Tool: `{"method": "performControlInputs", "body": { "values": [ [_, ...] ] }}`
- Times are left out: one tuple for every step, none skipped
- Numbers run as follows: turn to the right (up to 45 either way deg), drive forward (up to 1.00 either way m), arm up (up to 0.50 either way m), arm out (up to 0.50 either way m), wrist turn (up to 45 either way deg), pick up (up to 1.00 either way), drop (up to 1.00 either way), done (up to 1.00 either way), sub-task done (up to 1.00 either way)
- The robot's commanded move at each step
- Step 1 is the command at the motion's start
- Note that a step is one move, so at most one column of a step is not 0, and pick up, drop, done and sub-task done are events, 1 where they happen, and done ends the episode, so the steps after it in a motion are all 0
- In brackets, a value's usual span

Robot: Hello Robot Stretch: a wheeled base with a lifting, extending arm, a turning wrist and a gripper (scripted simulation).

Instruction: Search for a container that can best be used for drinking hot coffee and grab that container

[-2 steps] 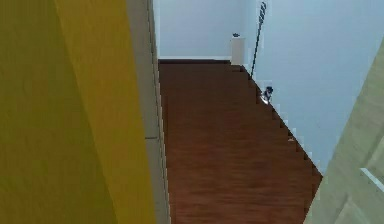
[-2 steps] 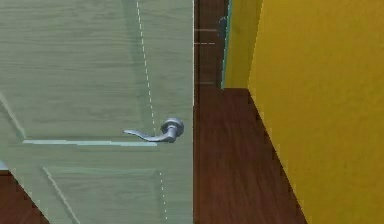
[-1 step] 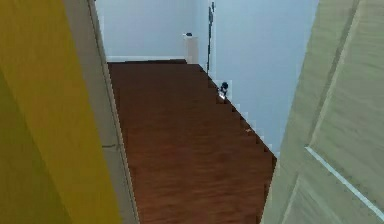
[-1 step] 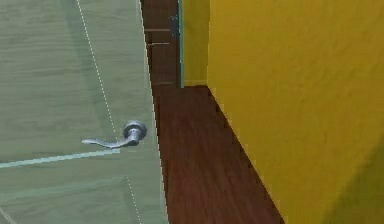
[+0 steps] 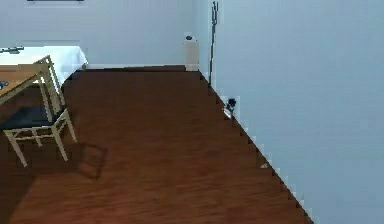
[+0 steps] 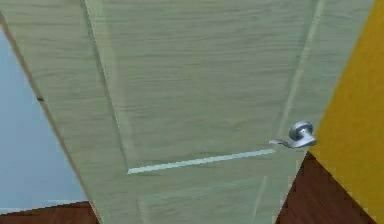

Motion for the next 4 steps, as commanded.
{"method": "performControlInputs", "body": {
  "values": [
    [-24.0,0.0,0.0,0.0,0.0,0.0,0.0,0.0,0.0],
    [0.0,0.65,0.0,0.0,0.0,0.0,0.0,0.0,0.0],
    [-45.0,0.0,0.0,0.0,0.0,0.0,0.0,0.0,0.0],
    [-24.0,0.0,0.0,0.0,0.0,0.0,0.0,0.0,0.0]
  ]
}}
